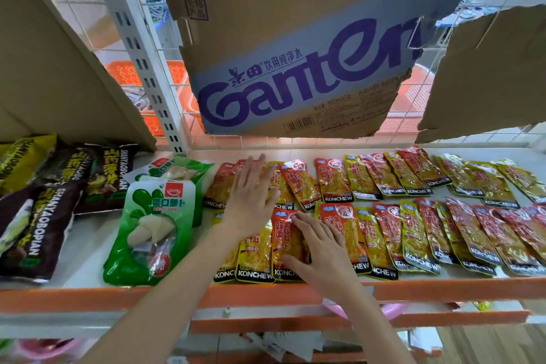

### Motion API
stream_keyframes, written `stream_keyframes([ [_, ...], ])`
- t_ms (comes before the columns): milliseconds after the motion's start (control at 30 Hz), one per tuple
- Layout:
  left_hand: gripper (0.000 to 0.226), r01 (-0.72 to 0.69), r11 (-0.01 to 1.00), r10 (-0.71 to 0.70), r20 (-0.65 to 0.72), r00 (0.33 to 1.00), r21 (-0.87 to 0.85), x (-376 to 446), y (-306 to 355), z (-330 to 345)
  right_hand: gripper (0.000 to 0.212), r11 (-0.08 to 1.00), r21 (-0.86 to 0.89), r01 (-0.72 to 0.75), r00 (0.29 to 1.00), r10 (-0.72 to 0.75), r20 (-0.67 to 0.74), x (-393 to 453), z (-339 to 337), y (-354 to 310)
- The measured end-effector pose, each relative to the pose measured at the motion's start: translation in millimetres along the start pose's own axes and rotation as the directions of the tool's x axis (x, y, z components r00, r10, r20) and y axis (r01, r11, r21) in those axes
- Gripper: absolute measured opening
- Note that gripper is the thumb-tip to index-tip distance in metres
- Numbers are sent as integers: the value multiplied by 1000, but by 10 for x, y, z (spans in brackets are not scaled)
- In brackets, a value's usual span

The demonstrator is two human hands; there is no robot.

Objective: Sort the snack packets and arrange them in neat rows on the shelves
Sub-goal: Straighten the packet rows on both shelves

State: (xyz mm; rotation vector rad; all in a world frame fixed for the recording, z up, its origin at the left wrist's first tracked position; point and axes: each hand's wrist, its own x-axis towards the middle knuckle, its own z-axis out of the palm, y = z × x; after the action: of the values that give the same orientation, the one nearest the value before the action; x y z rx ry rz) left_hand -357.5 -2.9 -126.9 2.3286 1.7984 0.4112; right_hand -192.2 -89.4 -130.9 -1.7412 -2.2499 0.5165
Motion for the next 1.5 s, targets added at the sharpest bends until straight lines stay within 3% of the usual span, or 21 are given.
stream_keyframes([
  [67, 56, -110, 993, 104, 124, 987, 42, -40, 94, 93, 92, 1000, 20, -5, 1000, 5, -10, -2, -5, -3],
  [167, 54, -111, 990, 90, 227, 970, 83, -44, 98, 218, 89, 1000, 5, 3, 1000, -3, -13, -20, 8, 3],
  [300, 57, -103, 990, 82, 209, 974, 92, -47, 98, 219, 60, 993, 115, -34, 997, 41, -59, 86, -49, -2],
  [367, 61, -102, 991, 81, 207, 975, 92, -51, 116, 200, 46, 997, 61, -55, 991, 62, -116, 261, -127, 38],
  [567, 60, -83, 995, 73, 174, 982, 50, -81, 131, 195, 50, 966, -201, -161, 987, 163, -4, 613, -142, 199],
  [733, 57, -88, 996, 85, 125, 988, 16, -87, 131, 188, 50, 928, -286, -238, 971, 218, -98, 621, -74, 69],
  [800, 57, -2, 999, 4, 47, 999, -52, -91, 153, 159, 51, 929, -273, -248, 968, 229, -101, 607, -64, 69],
  [900, 62, 256, 965, -260, -97, 961, -56, -27, 178, 86, 51, 949, -211, -235, 967, 206, -152, 564, -69, 85],
  [1067, 96, 441, 896, -443, 59, 895, 43, 161, 319, -34, 46, 954, -200, -222, 966, 188, -176, 508, -58, 121],
  [1133, 97, 494, 869, -488, 145, 861, -8, 245, 343, -68, 46, 951, -217, -221, 967, 185, -173, 492, -50, 134],
  [1200, 83, 529, 845, -509, 184, 841, -76, 292, 344, -121, 46, 960, -192, -206, 971, 176, -159, 505, -58, 130],
  [1267, 52, 524, 807, -501, 153, 852, -272, 312, 319, -172, 45, 977, -72, -200, 971, 188, -149, 511, -122, 115],
  [1333, 27, 461, 698, -515, 63, 855, -549, 280, 272, -228, 43, 981, 34, -189, 964, 192, -185, 455, -227, 97],
  [1433, 25, 308, 511, -586, -63, 808, -803, 140, 217, -378, 54, 969, -157, -191, 973, 166, -160, 230, -318, 34],
  [1500, 30, 256, 419, -595, -50, 802, -871, -97, 250, -447, 81, 947, -260, -191, 981, 178, -71, 92, -271, -32],
])
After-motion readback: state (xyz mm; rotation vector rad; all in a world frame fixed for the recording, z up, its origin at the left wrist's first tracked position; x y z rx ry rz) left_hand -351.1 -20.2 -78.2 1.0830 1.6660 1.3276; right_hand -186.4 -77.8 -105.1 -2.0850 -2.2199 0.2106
